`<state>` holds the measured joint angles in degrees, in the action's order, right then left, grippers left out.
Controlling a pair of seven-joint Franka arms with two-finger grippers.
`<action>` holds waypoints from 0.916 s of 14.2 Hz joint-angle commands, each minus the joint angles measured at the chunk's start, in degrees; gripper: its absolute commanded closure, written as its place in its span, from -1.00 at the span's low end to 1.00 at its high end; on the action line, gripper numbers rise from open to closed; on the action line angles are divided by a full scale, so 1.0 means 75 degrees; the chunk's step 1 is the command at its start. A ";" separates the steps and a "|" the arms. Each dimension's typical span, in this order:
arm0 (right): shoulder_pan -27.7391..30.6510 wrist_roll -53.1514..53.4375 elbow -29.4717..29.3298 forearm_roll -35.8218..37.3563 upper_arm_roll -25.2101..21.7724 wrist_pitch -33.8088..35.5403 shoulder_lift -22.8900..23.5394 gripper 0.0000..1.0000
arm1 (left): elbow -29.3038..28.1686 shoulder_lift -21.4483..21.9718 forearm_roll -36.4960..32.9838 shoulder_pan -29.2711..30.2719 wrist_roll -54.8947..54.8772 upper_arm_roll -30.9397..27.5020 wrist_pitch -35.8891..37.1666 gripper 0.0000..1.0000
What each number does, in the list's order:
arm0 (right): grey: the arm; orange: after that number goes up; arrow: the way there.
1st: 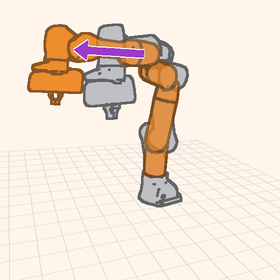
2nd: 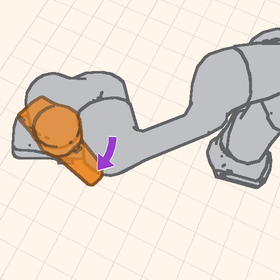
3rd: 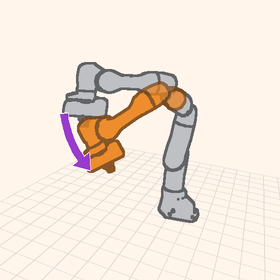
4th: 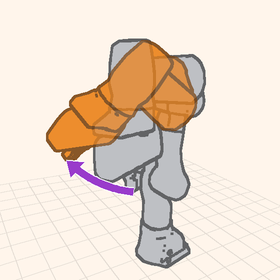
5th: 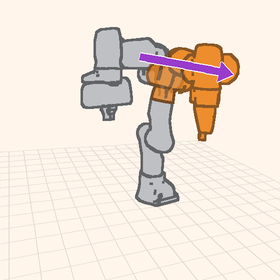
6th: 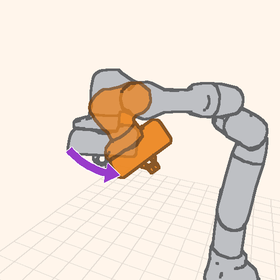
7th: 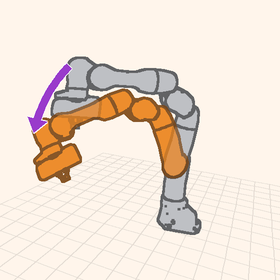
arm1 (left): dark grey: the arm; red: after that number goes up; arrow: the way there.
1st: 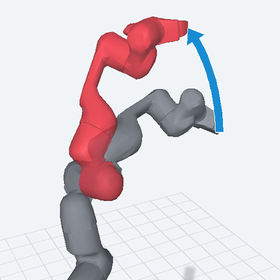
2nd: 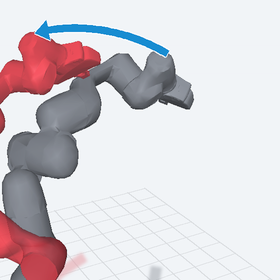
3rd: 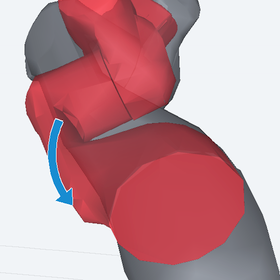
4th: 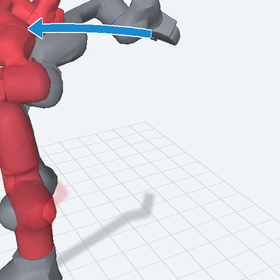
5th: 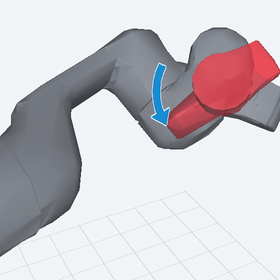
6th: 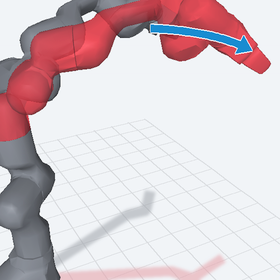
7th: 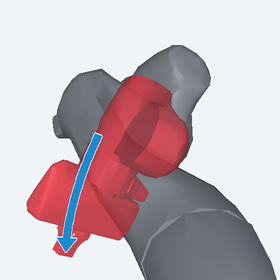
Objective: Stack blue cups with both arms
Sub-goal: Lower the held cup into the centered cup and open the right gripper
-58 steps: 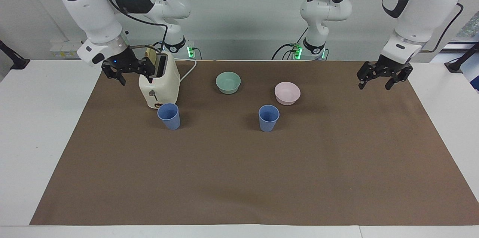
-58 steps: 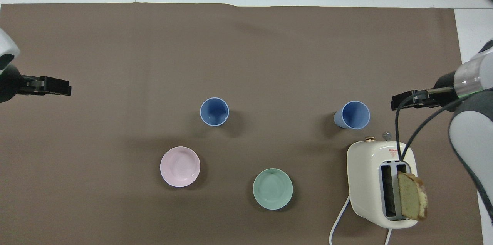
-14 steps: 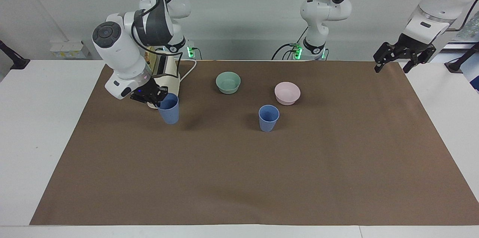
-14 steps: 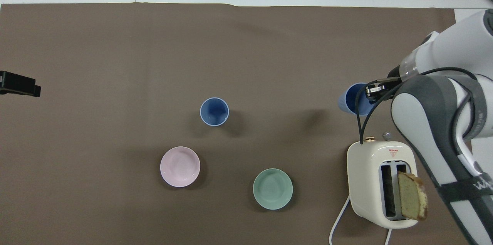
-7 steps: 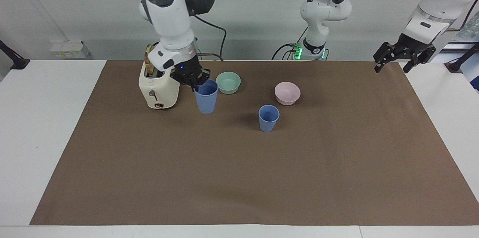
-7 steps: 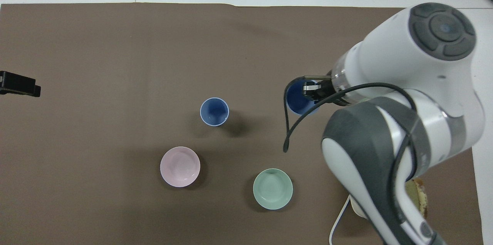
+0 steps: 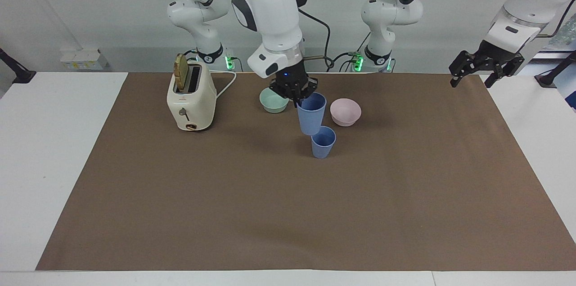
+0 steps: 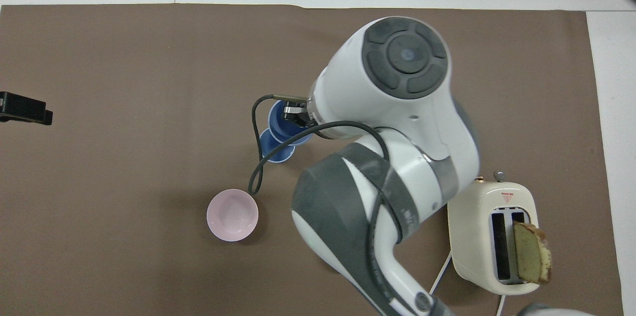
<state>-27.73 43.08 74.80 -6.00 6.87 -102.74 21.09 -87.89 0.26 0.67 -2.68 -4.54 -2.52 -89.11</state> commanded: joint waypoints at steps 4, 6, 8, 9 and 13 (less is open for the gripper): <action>-0.0099 0.0069 -0.0071 -0.0302 0.0068 -0.0058 0.0411 1.00 | 0.0083 0.0013 -0.0077 0.0100 -0.0051 0.0078 0.0151 -1.00; -0.0122 -0.0002 0.0302 -0.0290 0.0068 -0.0432 0.0411 1.00 | 0.0083 0.0013 -0.0077 0.0100 -0.0051 0.0078 0.0151 -1.00; -0.0286 -0.0013 0.0561 -0.0313 0.0068 -0.0936 0.0481 1.00 | 0.0083 0.0013 -0.0077 0.0100 -0.0051 0.0078 0.0151 -1.00; -0.0275 -0.0013 0.0562 -0.0267 0.0068 -0.0961 0.0574 1.00 | 0.0083 0.0013 -0.0077 0.0100 -0.0051 0.0078 0.0151 -1.00; -0.0287 -0.0025 0.0632 -0.0196 0.0068 -0.1055 0.0669 1.00 | 0.0083 0.0013 -0.0077 0.0100 -0.0051 0.0078 0.0151 -1.00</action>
<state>-30.35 43.42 78.44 -6.66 7.11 -109.32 26.61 -87.89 0.26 0.67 -2.68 -4.54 -2.52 -89.11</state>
